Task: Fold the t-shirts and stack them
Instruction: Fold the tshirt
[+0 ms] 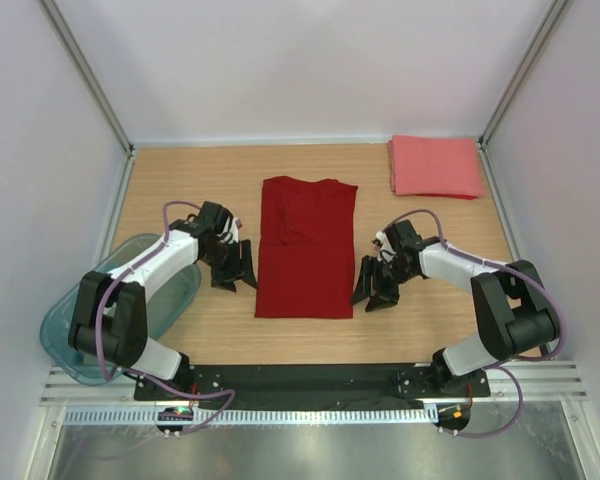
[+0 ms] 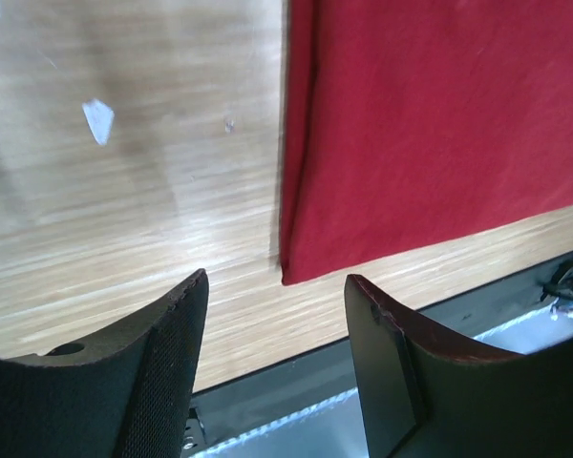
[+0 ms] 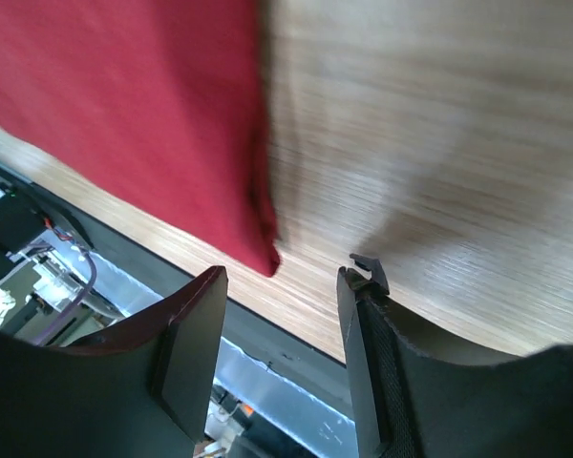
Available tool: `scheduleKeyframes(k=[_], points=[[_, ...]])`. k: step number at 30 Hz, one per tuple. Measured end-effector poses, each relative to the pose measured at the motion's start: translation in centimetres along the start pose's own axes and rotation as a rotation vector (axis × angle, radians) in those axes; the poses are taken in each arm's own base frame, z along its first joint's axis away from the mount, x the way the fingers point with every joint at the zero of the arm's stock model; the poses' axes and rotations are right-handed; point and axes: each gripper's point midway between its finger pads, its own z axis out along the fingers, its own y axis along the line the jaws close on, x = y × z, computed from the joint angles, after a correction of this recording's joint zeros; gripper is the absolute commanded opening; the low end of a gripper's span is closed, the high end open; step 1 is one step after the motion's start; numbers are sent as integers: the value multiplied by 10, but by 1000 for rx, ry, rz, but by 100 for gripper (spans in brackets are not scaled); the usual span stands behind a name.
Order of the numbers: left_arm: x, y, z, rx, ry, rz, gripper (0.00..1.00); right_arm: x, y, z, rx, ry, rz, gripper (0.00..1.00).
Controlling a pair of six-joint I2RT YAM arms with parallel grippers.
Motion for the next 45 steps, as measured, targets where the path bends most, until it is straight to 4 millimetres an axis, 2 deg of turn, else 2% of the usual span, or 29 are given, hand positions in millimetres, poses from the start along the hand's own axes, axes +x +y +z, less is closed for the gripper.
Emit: scheduleKeyframes(k=[2, 4, 17, 34, 40, 42, 44, 45], points=[[12, 3, 6, 6, 30, -13, 59, 13, -6, 8, 9, 26, 24, 55], [16, 3, 9, 18, 38, -24, 58, 16, -7, 12, 3, 27, 44, 54], [29, 3, 36, 52, 59, -38, 55, -5, 7, 22, -63, -59, 38, 47], [37, -12, 49, 79, 101, -100, 47, 1, 17, 31, -119, -63, 21, 45], [40, -15, 52, 102, 128, -117, 41, 1, 20, 34, -144, -56, 28, 43], [40, -16, 53, 106, 134, -126, 39, 1, 22, 35, -158, -51, 32, 40], [40, -17, 54, 108, 138, -132, 34, 1, 22, 37, -170, -51, 37, 35], [40, -16, 54, 107, 139, -133, 26, 1, 23, 38, -178, -51, 38, 33]])
